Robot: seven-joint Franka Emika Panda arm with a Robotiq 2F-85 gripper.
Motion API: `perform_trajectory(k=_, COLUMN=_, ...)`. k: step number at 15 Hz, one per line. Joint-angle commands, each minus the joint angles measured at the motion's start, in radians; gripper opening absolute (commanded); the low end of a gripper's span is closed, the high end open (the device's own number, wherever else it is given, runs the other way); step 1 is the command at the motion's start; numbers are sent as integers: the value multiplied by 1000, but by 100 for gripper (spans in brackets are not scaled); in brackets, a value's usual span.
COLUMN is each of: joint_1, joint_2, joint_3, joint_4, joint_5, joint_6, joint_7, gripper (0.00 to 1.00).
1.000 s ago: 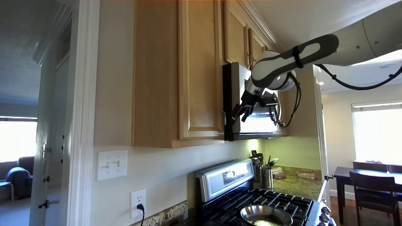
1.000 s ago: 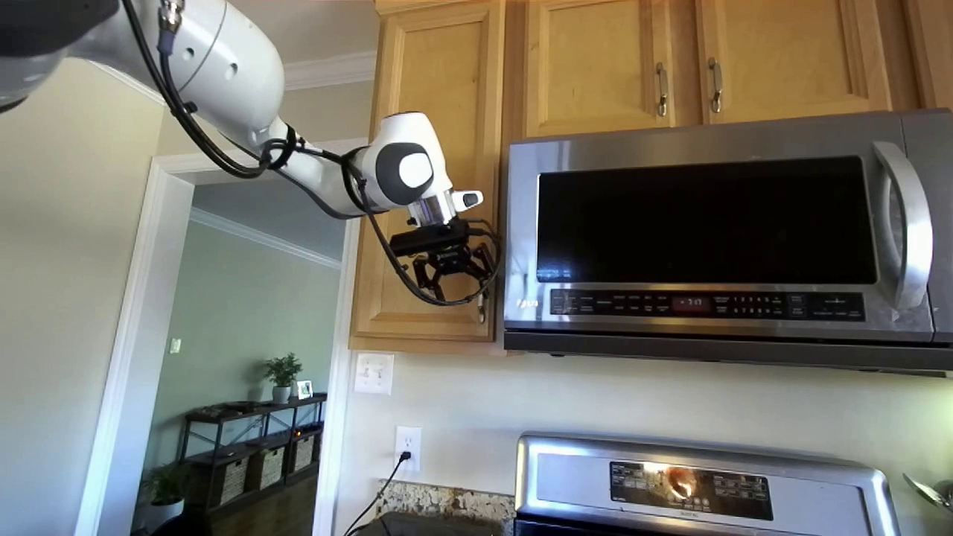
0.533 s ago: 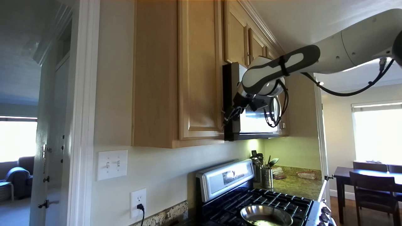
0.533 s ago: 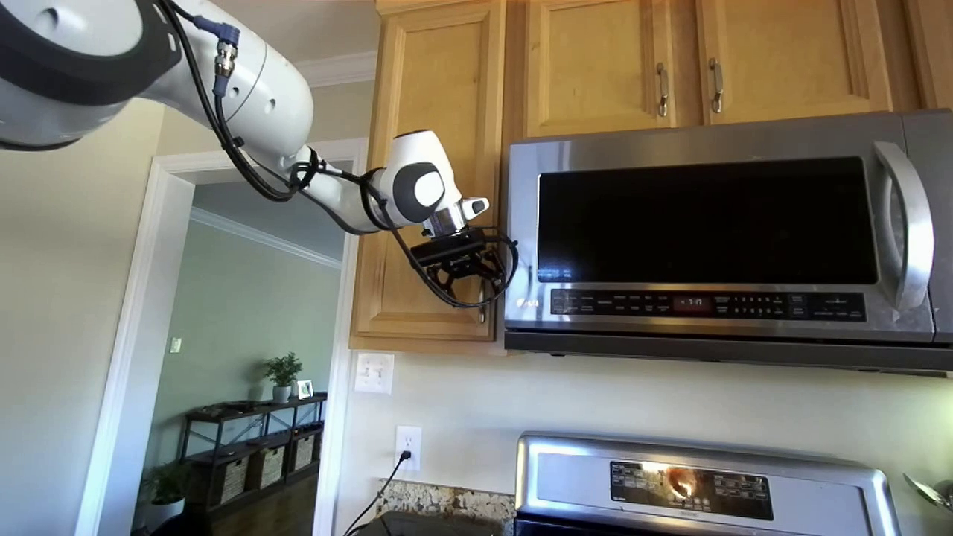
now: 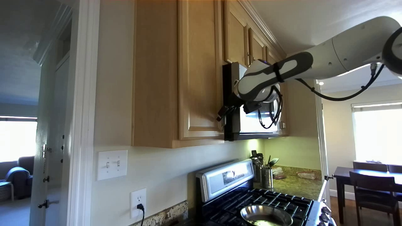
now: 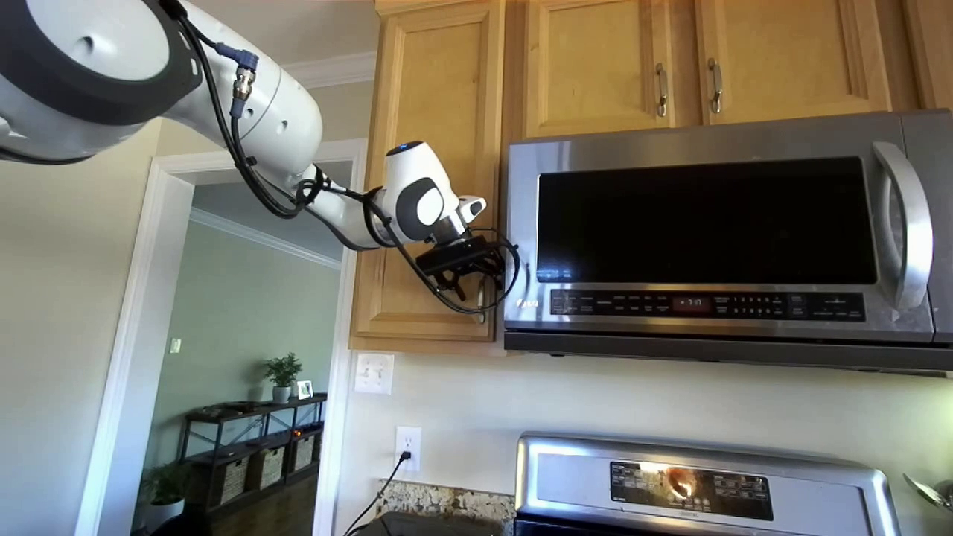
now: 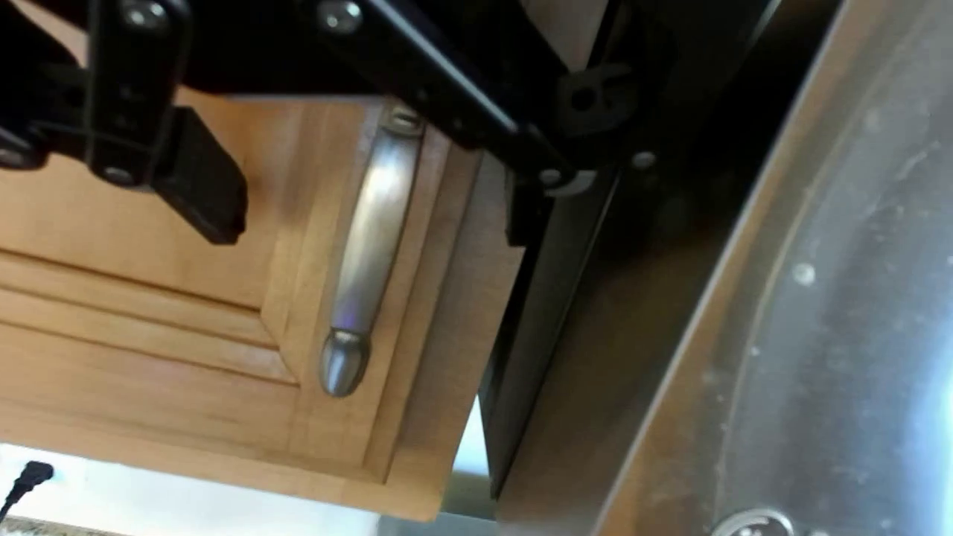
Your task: Open the cabinet door
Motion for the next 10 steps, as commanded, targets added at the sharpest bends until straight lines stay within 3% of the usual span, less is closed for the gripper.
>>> perform_trajectory(k=1, joint_1=-22, joint_2=-12, joint_3=10, joint_4=-22, joint_5=-38, joint_6=19, joint_7=47, gripper=60)
perform_trajectory(k=8, joint_1=-15, joint_2=-66, joint_3=24, joint_4=-78, joint_5=-126, joint_6=8, joint_7=117, gripper=16)
perform_trajectory(k=10, joint_1=-12, joint_2=-74, joint_3=29, joint_4=-88, joint_5=-128, joint_6=11, joint_7=113, gripper=10)
